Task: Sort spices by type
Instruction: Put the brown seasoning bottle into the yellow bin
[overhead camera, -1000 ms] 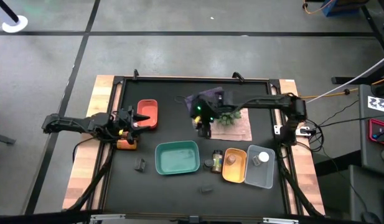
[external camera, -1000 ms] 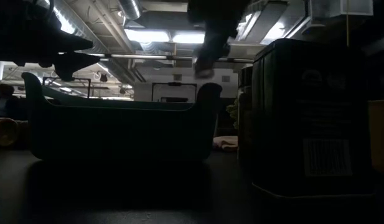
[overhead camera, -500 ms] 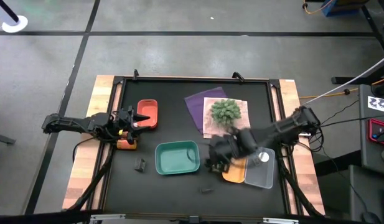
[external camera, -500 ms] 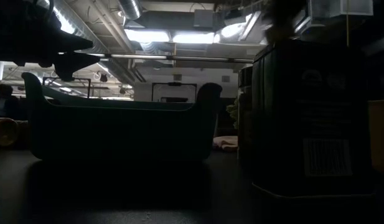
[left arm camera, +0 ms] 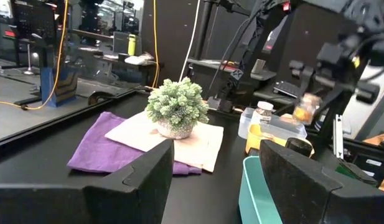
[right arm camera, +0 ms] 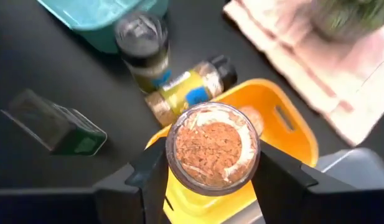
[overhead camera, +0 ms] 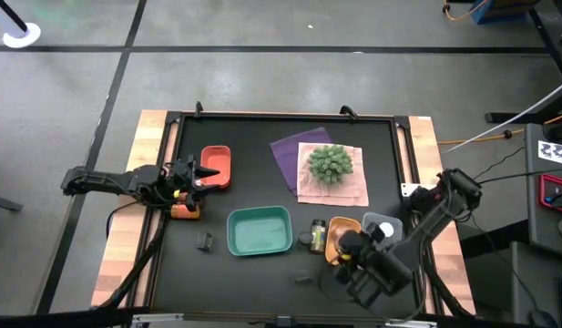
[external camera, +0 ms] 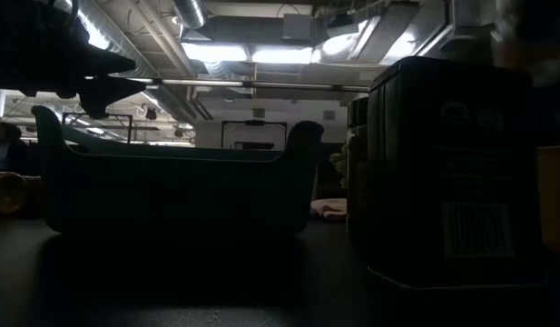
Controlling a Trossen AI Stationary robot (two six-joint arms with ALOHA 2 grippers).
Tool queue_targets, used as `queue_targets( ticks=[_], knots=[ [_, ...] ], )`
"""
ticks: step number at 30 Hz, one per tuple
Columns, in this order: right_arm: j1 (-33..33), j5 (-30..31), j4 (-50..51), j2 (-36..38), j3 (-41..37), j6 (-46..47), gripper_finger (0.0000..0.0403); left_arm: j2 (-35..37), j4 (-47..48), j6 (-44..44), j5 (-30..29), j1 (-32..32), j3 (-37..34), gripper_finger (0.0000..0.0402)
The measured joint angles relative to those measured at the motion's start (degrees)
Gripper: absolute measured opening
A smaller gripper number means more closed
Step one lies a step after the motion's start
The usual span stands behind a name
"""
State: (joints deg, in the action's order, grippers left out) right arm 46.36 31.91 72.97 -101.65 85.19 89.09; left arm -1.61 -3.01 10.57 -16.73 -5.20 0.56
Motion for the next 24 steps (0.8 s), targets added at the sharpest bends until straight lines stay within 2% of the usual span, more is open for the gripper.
queue_targets(
  ticks=[5, 10, 24],
  knots=[
    [2.2, 1.6, -9.6, 0.0, -9.3, 6.6, 0.0194, 0.0, 0.0, 0.1, 0.0, 0.0, 0.0, 0.0227],
    [2.1, 2.0, -17.3, 0.0, -16.5, 8.3, 0.0192, 0.0, 0.0, 0.2, 0.0, 0.0, 0.0, 0.0227],
    [2.0, 2.1, -25.8, 0.0, -23.1, 8.2, 0.0208, 0.0, 0.0, 0.2, 0.0, 0.0, 0.0, 0.0227]
  ],
)
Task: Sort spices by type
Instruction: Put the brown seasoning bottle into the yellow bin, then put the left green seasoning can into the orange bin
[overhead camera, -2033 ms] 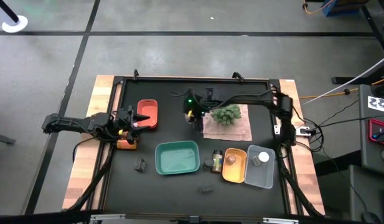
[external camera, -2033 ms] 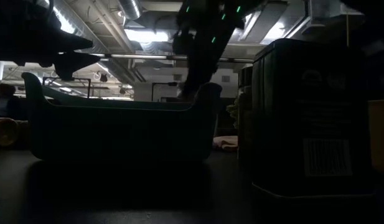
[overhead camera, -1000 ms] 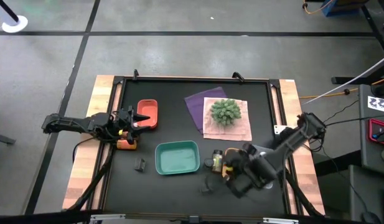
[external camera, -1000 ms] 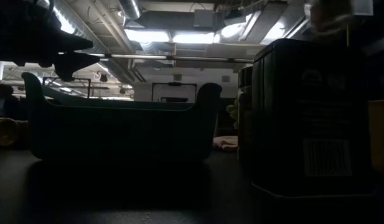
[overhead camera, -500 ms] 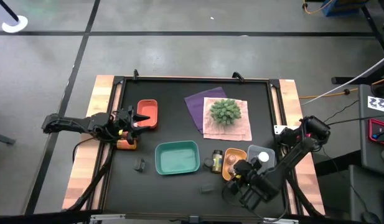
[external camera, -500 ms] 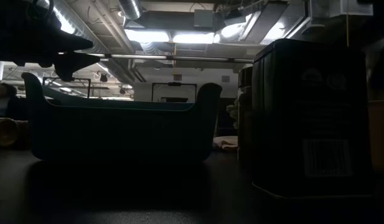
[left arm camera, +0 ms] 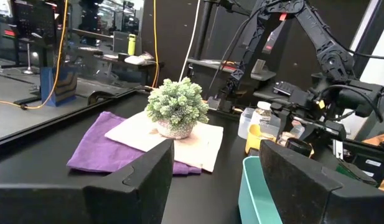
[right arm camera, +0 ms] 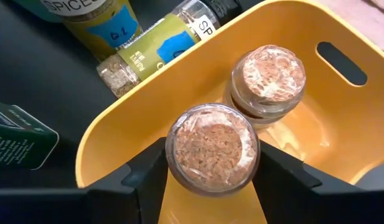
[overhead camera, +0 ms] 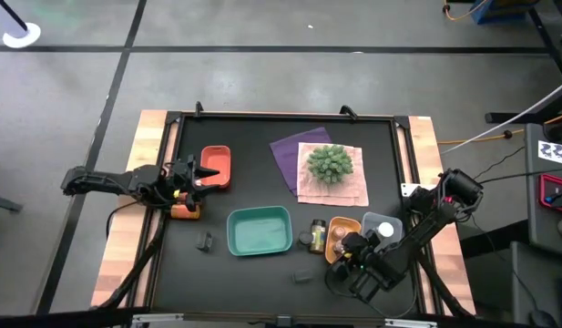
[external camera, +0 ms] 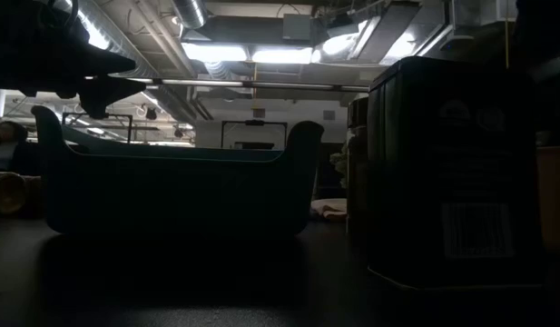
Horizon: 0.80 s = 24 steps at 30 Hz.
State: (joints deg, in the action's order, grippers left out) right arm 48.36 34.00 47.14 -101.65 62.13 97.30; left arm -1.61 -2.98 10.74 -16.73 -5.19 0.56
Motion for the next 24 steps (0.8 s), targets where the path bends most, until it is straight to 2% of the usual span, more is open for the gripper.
queue_targets(
  ticks=[12, 18, 24],
  knots=[
    [0.0, 0.0, -0.5, 0.0, 0.0, 0.0, 0.0257, 0.0, 0.0, 0.0, 0.0, 0.0, 0.0, 0.0227],
    [0.0, -3.6, 1.1, 1.3, 0.0, -0.2, 0.026, 0.0, -0.2, 1.1, 0.0, 0.0, 0.0, 0.0227],
    [0.0, -4.0, 1.1, 3.1, 0.0, -0.7, 0.026, 0.0, -1.0, 1.5, 0.0, 0.0, 0.0, 0.0227]
  ],
)
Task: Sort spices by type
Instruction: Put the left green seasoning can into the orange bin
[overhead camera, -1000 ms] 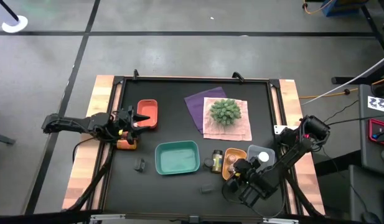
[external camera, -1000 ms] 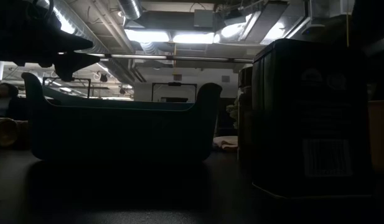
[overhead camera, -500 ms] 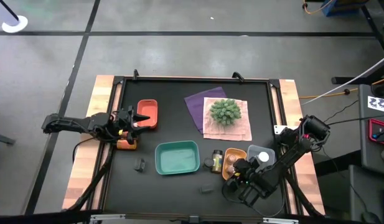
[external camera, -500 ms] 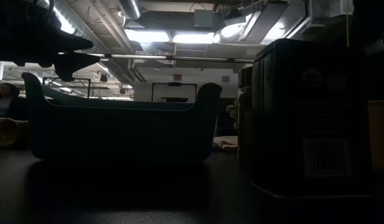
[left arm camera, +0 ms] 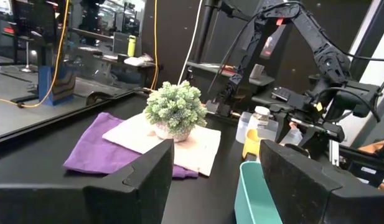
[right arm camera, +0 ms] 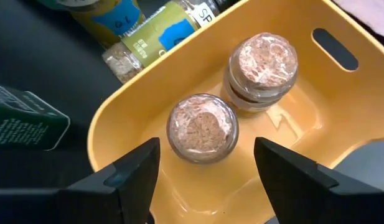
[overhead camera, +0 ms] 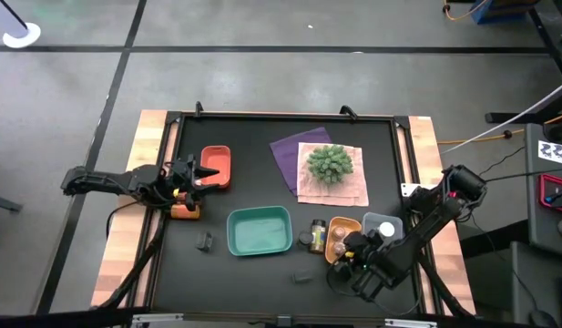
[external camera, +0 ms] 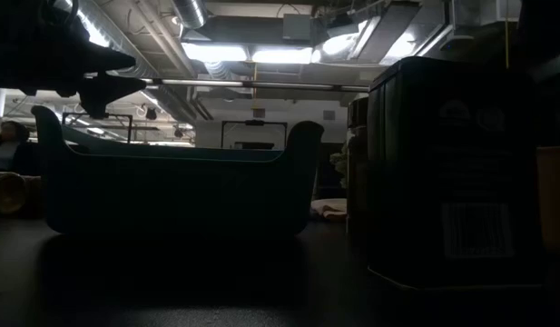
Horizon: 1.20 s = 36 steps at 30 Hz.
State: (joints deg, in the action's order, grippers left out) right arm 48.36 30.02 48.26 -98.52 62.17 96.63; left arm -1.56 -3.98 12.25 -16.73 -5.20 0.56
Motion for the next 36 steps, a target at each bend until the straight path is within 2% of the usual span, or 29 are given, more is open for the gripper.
queue_targets(
  ticks=[6, 9, 18, 22, 27, 32, 36],
  knots=[
    [0.0, 0.4, -0.3, 1.6, 0.0, -2.6, 0.026, 0.0, -3.4, -0.2, 0.3, -0.1, 0.0, 0.0227],
    [0.0, 0.5, -0.3, 2.7, 0.0, -2.6, 0.026, 0.0, -4.7, -0.1, 2.7, -0.1, 0.0, 0.0227],
    [0.0, 0.9, -0.1, 3.8, 0.4, -7.1, 0.026, -0.1, -3.8, 10.7, 6.6, -0.1, 2.0, 0.0227],
    [0.0, 1.5, -0.1, 3.8, 2.1, -11.8, 0.026, -0.9, -4.0, 13.3, 7.8, -0.9, 4.4, 0.0227],
    [0.0, 3.9, 0.2, 3.8, 4.9, -19.1, 0.026, -5.8, -4.5, 14.5, 7.6, -2.4, 9.0, 0.0227],
    [0.0, 6.2, 4.5, 3.8, 8.1, -23.7, 0.026, -14.1, -3.7, 16.5, 7.4, -3.6, 15.5, 0.0227],
    [0.0, 6.6, 12.3, 3.8, 11.2, -24.9, 0.026, -21.9, 4.4, 20.0, 7.4, -5.3, 23.6, 0.0227]
  ],
)
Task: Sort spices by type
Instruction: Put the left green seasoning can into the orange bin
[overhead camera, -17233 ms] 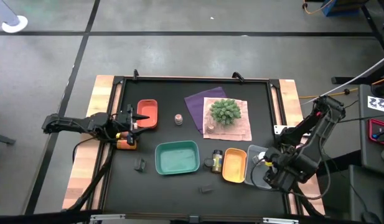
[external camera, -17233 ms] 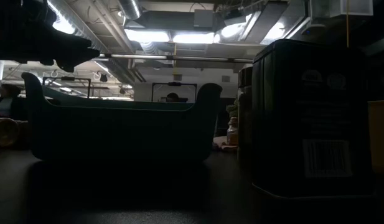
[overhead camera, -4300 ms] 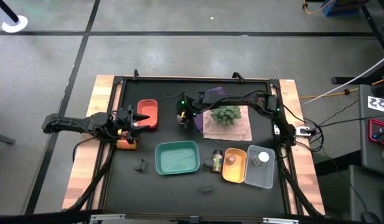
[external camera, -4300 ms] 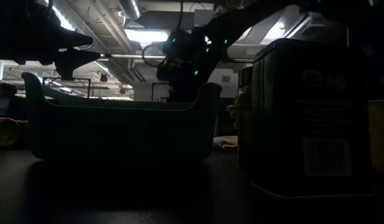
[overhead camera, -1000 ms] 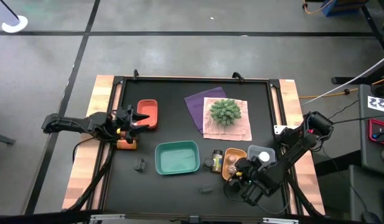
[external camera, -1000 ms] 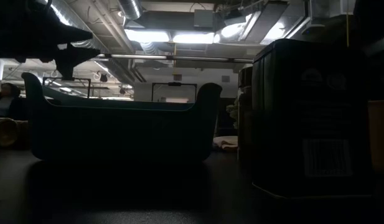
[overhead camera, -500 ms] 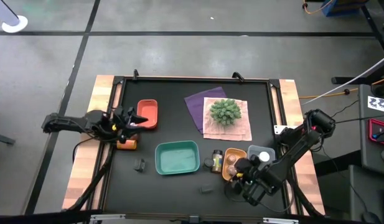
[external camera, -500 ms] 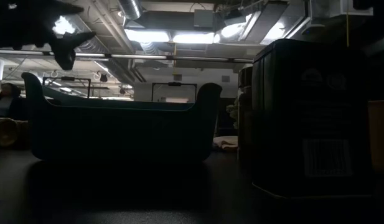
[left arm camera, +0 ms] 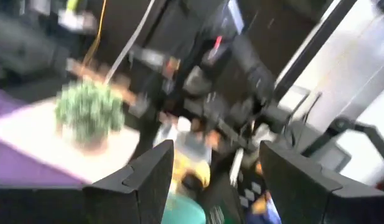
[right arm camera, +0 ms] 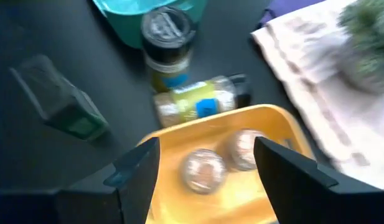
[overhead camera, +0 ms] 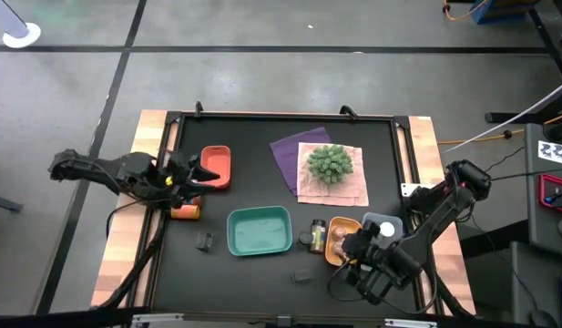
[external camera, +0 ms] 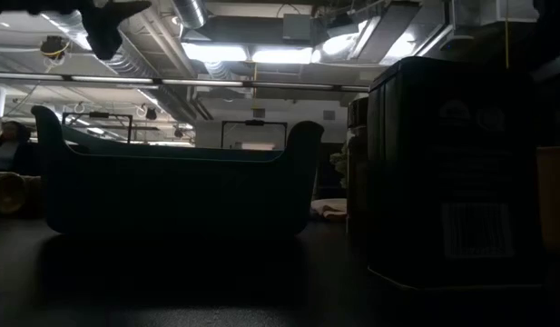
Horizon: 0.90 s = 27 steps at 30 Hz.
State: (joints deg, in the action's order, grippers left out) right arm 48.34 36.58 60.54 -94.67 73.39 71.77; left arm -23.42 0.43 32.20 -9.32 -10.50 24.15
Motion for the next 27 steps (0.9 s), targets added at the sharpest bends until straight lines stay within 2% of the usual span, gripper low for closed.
queue_targets(
  ticks=[5, 8, 11, 14, 18, 21, 27],
  knots=[
    [0.0, 0.5, 8.7, 0.0, 2.4, -5.1, 0.026, -10.8, 17.7, 11.5, -0.1, -2.2, 12.7, 0.0227],
    [-0.4, 1.2, 12.5, 0.0, 2.8, -9.5, 0.026, -16.7, 29.8, 22.1, 0.2, -3.4, 19.9, 0.0227],
    [-1.1, 1.3, 14.6, 0.3, 2.9, -14.8, 0.026, -21.9, 42.0, 34.4, 3.2, -4.8, 25.7, 0.0227],
    [-2.3, 1.2, 14.9, 0.7, 2.9, -21.4, 0.026, -25.9, 51.1, 45.7, 8.5, -6.6, 28.6, 0.0227],
    [-2.8, 1.1, 14.9, 1.6, 2.9, -30.3, 0.026, -30.0, 57.9, 57.0, 13.8, -9.4, 28.7, 0.0227],
    [-2.6, 1.2, 14.9, 3.3, 2.9, -34.3, 0.026, -33.2, 60.3, 61.7, 14.3, -11.7, 28.7, 0.0227],
    [-2.6, 1.4, 15.0, 7.1, 2.9, -36.1, 0.026, -39.3, 60.0, 67.0, 14.3, -16.3, 28.7, 0.0227]
  ],
)
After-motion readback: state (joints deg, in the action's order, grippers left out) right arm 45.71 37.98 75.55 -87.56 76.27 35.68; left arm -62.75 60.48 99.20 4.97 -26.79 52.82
